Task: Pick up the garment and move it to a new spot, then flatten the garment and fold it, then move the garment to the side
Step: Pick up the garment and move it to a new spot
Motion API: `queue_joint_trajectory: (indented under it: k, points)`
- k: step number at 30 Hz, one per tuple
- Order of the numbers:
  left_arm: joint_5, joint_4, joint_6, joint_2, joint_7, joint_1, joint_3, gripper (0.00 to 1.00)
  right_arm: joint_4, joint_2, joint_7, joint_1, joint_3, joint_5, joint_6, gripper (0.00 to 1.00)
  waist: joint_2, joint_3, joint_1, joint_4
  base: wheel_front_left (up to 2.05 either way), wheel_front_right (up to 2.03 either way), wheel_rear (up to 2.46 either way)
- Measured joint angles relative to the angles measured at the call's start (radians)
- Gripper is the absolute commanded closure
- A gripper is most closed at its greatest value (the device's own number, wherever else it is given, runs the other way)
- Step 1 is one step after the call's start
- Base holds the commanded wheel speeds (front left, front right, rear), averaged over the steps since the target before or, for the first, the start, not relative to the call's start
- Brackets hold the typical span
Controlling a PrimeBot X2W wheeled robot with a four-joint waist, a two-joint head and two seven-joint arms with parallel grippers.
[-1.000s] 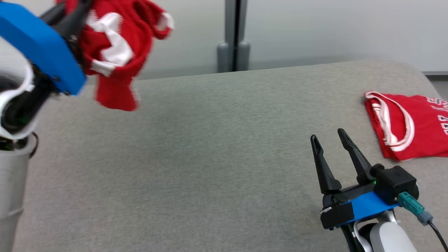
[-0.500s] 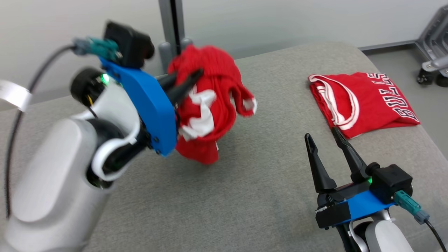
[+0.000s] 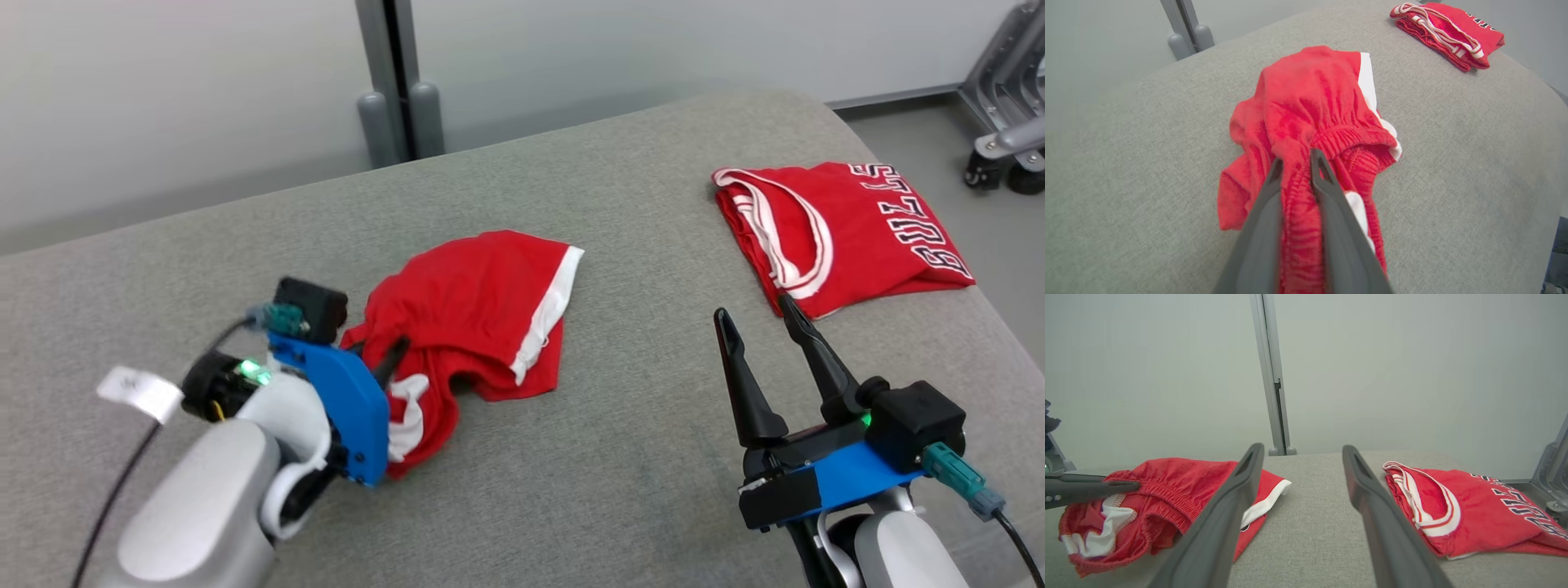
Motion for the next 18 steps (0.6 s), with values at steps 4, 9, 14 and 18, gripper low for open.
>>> queue_joint_trajectory:
  k: [4,9,14,18]
  points:
    - [0.067,0.052,0.006,-0.04,-0.178,0.014,-0.014,0.0,-0.003,0.0,0.004,0.009,-0.014,-0.002,0.0,0.0,0.0,-0.009,0.0,0.033,0.0,0.0,0.0]
    - [0.072,0.102,0.032,-0.082,-0.368,0.069,0.014,0.0,-0.013,0.0,0.015,0.011,-0.024,-0.018,0.0,0.0,0.0,-0.025,0.0,0.076,0.0,0.0,0.0]
    - [0.054,0.103,0.079,-0.106,-0.54,0.126,0.076,0.0,-0.029,0.0,0.022,0.031,-0.05,-0.024,0.0,0.0,0.0,-0.042,-0.0001,0.119,0.0,0.0,0.0]
    - [0.051,0.073,0.112,-0.111,-0.62,0.179,0.118,0.0,-0.039,0.001,0.028,0.053,-0.07,-0.026,0.0,0.0,0.0,-0.052,0.0,0.151,0.0,0.0,0.0]
